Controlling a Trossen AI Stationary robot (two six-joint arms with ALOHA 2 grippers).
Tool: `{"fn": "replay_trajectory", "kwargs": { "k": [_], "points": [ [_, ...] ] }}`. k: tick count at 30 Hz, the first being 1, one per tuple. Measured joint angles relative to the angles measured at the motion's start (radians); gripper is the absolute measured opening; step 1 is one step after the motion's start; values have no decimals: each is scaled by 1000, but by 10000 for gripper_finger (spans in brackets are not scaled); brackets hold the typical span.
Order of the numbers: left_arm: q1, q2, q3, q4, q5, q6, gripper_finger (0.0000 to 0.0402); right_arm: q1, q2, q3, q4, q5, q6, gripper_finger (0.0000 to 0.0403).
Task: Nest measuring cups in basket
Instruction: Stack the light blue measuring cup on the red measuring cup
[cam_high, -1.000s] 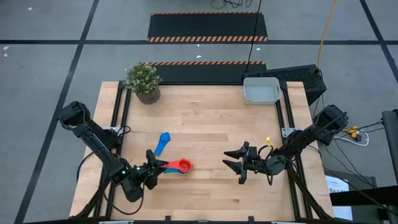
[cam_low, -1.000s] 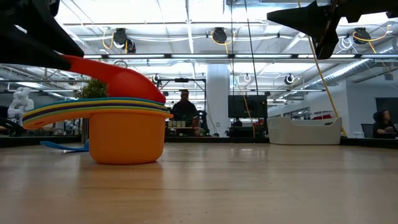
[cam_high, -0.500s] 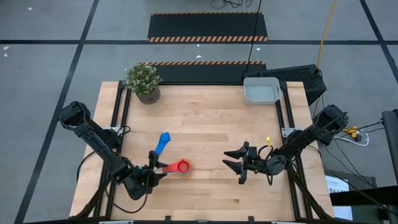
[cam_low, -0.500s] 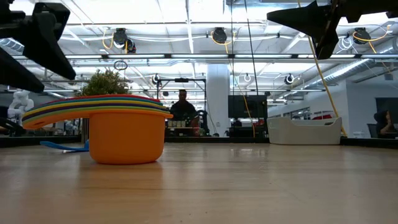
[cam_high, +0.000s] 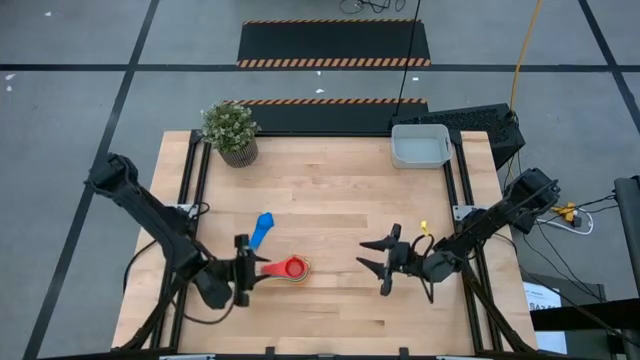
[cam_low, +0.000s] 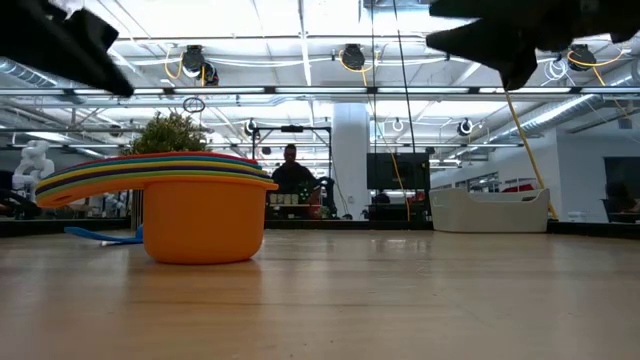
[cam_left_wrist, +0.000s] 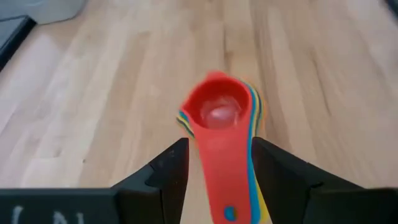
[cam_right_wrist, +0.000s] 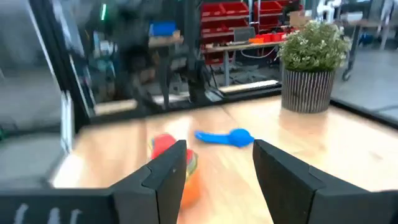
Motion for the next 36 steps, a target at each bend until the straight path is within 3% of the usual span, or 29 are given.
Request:
{"fn": "replay_trajectory", "kwargs": {
  "k": [8,16,25,30,36],
  "points": [
    [68,-124,0,-163,-4,-7,150,-25,0,0,-10,-64,-128,180],
    [91,-145,0,-434,-42,-177,146,-23,-5,0,-18,-132,-173,180],
    [87,-137,-88,-424,44,-192,195,-23,-13,0,-89,-131,-212,180],
    [66,-137,-147,-339,109,-166,225,-29,-56,0,-169,-131,-222,180],
    [53,-91,-161,-295,140,-41,214,-63,-123,0,-256,-132,-212,180]
  ]
}}
